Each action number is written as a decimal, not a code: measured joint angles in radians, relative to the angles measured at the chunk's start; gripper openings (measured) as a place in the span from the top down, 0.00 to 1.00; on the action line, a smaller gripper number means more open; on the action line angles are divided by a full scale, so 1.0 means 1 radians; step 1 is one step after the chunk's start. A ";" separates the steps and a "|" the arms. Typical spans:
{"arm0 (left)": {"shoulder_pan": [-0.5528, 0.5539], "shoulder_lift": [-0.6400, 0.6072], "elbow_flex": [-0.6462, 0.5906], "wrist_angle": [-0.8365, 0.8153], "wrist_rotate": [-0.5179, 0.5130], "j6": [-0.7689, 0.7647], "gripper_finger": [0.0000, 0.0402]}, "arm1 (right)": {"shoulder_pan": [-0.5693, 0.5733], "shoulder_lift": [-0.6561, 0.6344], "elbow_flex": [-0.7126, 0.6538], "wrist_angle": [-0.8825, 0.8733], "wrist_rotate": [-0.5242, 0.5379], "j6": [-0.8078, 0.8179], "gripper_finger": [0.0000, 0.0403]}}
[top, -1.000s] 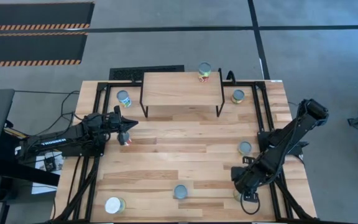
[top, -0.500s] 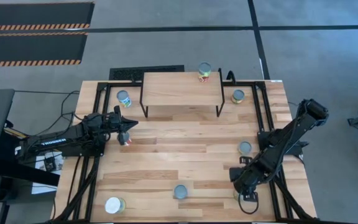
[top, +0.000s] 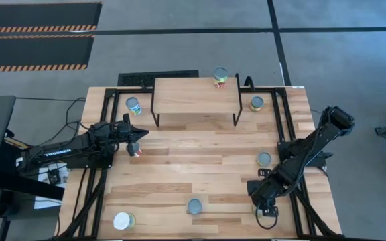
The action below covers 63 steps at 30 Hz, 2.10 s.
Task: Pick and place cans onto a shelf
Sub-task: Put the canned oranges on the shelf
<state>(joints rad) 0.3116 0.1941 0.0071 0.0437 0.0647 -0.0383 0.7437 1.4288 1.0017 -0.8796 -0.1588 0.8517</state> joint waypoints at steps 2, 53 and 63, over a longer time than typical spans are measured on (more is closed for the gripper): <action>0.000 0.000 0.000 0.000 0.000 0.000 1.00 | 0.000 -0.001 -0.006 0.007 -0.001 0.001 0.71; 0.000 0.001 0.000 0.025 0.010 0.037 1.00 | -0.906 0.302 0.307 0.073 0.100 -0.516 0.95; 0.000 0.002 0.000 0.023 0.012 0.037 1.00 | -0.894 0.339 0.407 0.058 0.108 -0.593 0.76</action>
<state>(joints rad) 0.3115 0.1959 0.0071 0.0666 0.0764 -0.0017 -0.1501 1.7680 1.4092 -0.8218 -0.0509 0.2591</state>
